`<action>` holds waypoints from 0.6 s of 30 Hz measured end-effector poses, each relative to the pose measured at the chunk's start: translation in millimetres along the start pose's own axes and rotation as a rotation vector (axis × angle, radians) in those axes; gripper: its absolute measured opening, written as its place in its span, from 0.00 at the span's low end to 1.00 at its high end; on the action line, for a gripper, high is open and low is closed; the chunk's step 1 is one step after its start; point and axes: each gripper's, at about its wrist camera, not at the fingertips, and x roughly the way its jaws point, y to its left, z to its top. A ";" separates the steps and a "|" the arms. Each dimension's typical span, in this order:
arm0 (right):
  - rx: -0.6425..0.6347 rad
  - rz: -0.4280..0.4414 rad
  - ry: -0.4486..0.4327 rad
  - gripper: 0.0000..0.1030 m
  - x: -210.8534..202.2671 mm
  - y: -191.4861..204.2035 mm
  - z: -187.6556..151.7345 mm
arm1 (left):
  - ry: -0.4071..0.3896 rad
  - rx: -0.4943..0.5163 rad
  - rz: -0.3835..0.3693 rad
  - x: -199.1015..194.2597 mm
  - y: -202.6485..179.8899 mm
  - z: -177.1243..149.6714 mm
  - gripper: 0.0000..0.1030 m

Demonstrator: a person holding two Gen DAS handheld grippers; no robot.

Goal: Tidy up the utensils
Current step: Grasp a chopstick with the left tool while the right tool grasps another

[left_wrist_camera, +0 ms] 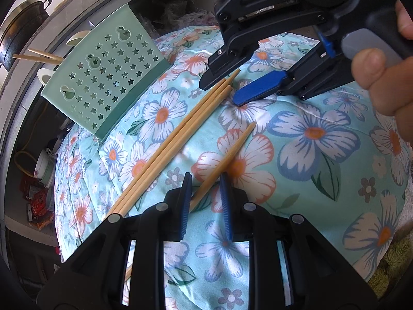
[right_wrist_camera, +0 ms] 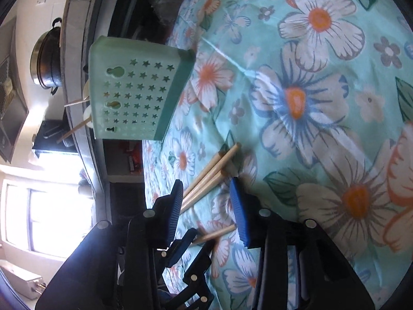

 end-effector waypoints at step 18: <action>0.141 0.032 -0.133 0.14 -58.1 -40.7 -3.0 | 0.000 0.002 0.003 0.7 -1.7 0.1 0.19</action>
